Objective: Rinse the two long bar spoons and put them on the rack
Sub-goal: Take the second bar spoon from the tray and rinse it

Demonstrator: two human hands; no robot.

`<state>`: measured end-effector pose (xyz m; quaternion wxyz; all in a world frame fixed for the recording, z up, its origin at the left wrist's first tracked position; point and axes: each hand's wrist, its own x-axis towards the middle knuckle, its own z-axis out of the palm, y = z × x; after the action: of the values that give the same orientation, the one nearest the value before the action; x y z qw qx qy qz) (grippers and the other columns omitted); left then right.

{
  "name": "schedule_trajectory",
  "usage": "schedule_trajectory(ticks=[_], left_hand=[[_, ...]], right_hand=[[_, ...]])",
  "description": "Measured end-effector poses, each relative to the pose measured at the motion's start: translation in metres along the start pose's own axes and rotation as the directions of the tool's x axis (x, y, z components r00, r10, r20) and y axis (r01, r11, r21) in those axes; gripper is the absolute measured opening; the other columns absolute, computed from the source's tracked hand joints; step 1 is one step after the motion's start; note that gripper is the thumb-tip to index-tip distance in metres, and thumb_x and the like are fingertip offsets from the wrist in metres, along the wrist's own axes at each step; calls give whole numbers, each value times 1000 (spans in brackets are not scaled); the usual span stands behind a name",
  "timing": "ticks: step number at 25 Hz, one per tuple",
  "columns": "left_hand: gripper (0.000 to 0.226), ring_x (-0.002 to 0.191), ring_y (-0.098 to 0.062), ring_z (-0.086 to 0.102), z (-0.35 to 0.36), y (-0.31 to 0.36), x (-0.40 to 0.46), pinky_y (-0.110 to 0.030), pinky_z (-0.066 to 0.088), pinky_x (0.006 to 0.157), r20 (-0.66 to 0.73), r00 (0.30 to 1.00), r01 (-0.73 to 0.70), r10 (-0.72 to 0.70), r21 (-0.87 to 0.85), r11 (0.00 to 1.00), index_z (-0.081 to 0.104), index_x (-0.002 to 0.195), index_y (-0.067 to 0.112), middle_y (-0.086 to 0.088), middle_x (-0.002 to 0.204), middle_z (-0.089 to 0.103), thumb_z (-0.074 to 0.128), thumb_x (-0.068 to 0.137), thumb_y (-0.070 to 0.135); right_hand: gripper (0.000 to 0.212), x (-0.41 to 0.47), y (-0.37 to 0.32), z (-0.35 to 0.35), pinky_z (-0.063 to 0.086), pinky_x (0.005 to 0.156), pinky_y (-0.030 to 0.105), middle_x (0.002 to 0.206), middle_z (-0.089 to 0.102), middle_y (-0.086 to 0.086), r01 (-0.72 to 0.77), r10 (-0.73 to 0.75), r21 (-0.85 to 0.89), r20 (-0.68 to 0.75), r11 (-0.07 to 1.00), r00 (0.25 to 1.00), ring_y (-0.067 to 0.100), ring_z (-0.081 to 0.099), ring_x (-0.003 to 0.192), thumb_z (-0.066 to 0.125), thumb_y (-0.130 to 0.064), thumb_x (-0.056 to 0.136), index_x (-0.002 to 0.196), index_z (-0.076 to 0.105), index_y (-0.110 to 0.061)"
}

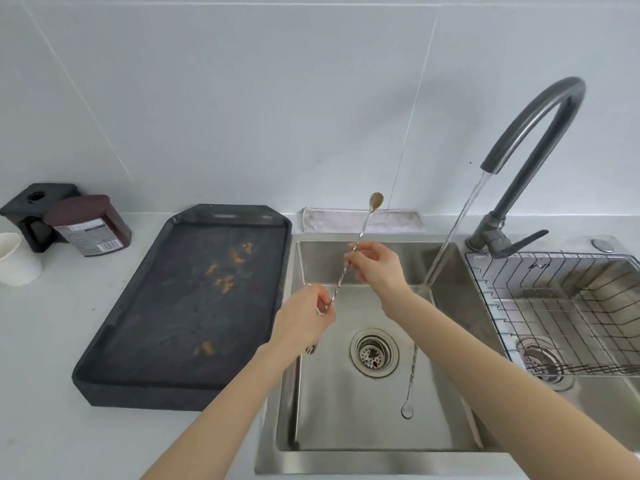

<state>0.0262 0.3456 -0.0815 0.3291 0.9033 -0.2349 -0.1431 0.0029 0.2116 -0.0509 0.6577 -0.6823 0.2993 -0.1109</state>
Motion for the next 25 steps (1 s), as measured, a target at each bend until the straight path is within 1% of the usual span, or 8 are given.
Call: schedule_trajectory(ticks=[2, 4, 7, 10, 14, 17, 22, 25], left_hand=[[7, 73, -15, 51, 16, 15, 3, -24, 39, 63, 28, 999, -14, 15, -11, 1000, 50, 79, 21, 7, 80, 54, 55, 83, 16], [10, 74, -15, 52, 33, 30, 7, -24, 40, 67, 54, 998, -14, 15, -20, 1000, 50, 78, 23, 7, 80, 55, 55, 83, 15], [7, 75, -14, 53, 58, 50, 18, -26, 43, 73, 92, 996, -8, 12, -46, 999, 56, 81, 22, 7, 80, 57, 56, 83, 15], [8, 75, -12, 55, 81, 67, 29, -24, 43, 76, 103, 995, -2, 15, -129, 992, 64, 89, 14, 4, 84, 62, 59, 84, 18], [21, 95, -20, 63, 104, 92, 46, -26, 44, 86, 126, 992, 26, 4, -235, 972, 67, 97, 9, -8, 101, 72, 58, 87, 23], [22, 96, -21, 64, 115, 105, 58, -27, 42, 82, 108, 994, 48, -16, -299, 953, 68, 95, 10, -9, 98, 73, 56, 88, 27], [20, 77, -15, 61, 129, 110, 66, -30, 47, 86, 131, 991, 42, -5, -281, 959, 71, 87, 10, -10, 89, 75, 55, 88, 21], [23, 84, -21, 65, 135, 107, 68, -35, 49, 91, 171, 985, 38, 0, -218, 975, 71, 85, 6, -11, 91, 74, 54, 89, 21]], right_hand=[[20, 1, -2, -22, 43, 66, 22, 74, 63, -3, 21, -20, 16, -29, 1000, 999, 16, 57, 78, 55, -11, 84, 74, 57, -28], [20, 4, -4, -45, 41, 60, 19, 71, 63, -4, 46, -44, 39, -47, 998, 998, 14, 57, 74, 53, -14, 88, 74, 57, -26], [17, 10, -2, -75, 42, 60, 18, 70, 63, -4, 60, -58, 36, -56, 998, 997, 12, 58, 73, 53, -18, 90, 75, 59, -24], [17, 18, 6, -98, 45, 60, 14, 70, 64, -2, 48, -45, 34, -82, 998, 996, 10, 59, 69, 49, -12, 91, 87, 64, -17], [25, 27, 13, -121, 53, 76, 26, 70, 64, -2, 45, -46, -20, -87, 999, 995, 16, 61, 75, 48, -9, 91, 76, 62, -23], [21, 32, 20, -133, 53, 86, 32, 72, 65, -2, 43, -47, -47, -77, 998, 996, 16, 62, 78, 48, -9, 91, 80, 62, -21], [20, 43, 18, -147, 50, 82, 34, 75, 66, -1, 58, -58, -9, -75, 998, 995, 16, 60, 79, 55, -12, 87, 77, 61, -28], [11, 51, 9, -154, 49, 79, 26, 76, 66, -3, 82, -80, 34, -62, 996, 995, 16, 59, 76, 54, -12, 89, 86, 62, -20]])
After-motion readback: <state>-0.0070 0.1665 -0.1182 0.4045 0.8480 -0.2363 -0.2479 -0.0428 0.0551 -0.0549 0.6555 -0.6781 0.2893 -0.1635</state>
